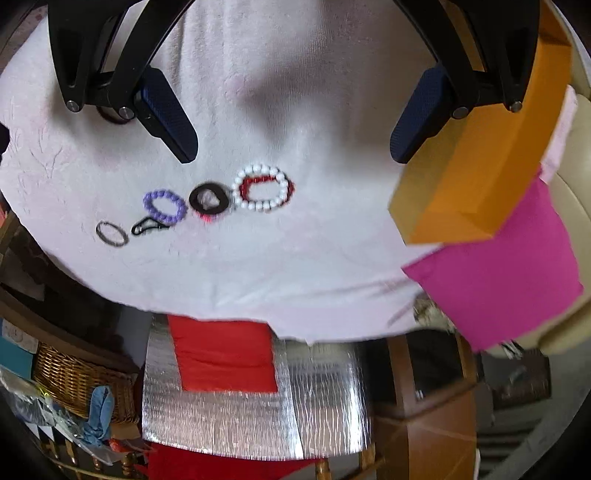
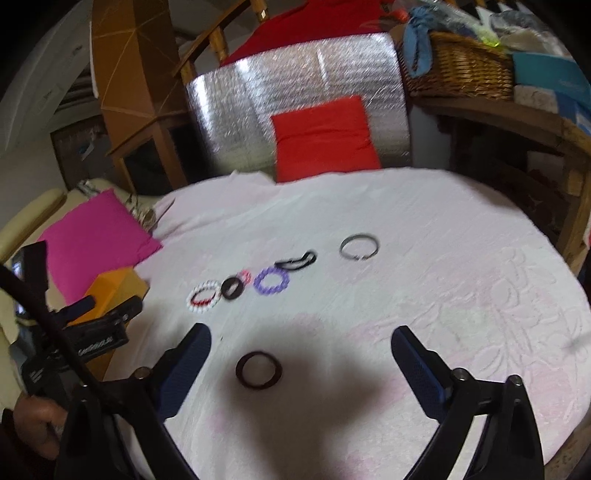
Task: Organize jewelry
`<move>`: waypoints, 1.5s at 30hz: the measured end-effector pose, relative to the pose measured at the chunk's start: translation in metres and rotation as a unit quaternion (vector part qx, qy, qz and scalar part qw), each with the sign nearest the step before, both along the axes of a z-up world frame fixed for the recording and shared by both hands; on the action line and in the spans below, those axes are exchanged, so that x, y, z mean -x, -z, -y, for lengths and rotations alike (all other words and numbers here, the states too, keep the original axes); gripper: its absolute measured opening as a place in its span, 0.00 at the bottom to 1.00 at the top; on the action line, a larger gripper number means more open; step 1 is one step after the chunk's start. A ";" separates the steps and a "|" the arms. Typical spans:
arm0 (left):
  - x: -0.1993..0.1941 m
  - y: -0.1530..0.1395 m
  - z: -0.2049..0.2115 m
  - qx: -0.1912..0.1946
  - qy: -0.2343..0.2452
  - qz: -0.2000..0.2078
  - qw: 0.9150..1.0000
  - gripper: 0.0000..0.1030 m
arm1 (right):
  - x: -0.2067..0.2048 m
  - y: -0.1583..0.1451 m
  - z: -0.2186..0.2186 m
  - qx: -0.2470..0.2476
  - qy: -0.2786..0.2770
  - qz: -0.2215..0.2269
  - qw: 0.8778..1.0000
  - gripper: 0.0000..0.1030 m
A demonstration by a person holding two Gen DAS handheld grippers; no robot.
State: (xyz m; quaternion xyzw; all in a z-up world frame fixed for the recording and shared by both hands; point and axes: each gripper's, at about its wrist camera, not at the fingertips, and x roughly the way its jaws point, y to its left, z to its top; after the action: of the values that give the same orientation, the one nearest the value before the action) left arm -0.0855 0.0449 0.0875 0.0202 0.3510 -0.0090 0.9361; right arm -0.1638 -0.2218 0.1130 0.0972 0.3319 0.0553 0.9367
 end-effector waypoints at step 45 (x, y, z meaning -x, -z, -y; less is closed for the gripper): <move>-0.109 0.068 -0.001 0.062 0.058 -0.120 0.989 0.09 | -0.074 0.058 -0.022 0.005 0.018 -0.121 0.992 0.08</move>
State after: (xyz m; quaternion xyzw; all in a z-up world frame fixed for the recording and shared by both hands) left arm 0.0231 0.0462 0.0192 -0.0188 0.4583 -0.0874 0.8843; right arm -0.0896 -0.1994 0.0554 0.1046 0.4412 0.0243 0.8910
